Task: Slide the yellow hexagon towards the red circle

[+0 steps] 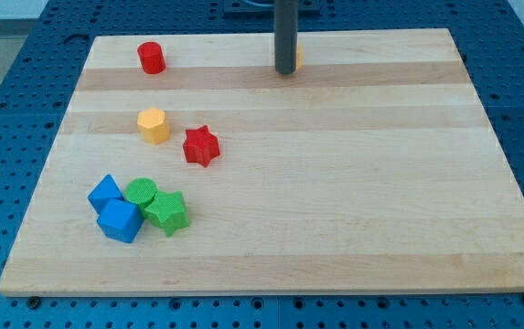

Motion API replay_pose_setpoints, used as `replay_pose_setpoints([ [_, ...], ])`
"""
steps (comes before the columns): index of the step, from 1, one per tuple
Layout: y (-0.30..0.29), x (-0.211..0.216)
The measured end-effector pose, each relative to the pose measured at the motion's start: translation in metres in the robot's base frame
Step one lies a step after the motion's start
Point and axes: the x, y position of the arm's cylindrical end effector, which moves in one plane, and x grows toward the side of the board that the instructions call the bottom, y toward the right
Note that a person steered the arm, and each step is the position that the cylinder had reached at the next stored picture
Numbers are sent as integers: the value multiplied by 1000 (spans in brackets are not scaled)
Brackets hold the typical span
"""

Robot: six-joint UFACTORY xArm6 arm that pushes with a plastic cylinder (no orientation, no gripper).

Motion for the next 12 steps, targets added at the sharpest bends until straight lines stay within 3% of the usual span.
replay_pose_setpoints([
  [4, 0, 24],
  [6, 83, 90],
  [9, 37, 215],
  [10, 1, 232],
  [12, -131, 229],
])
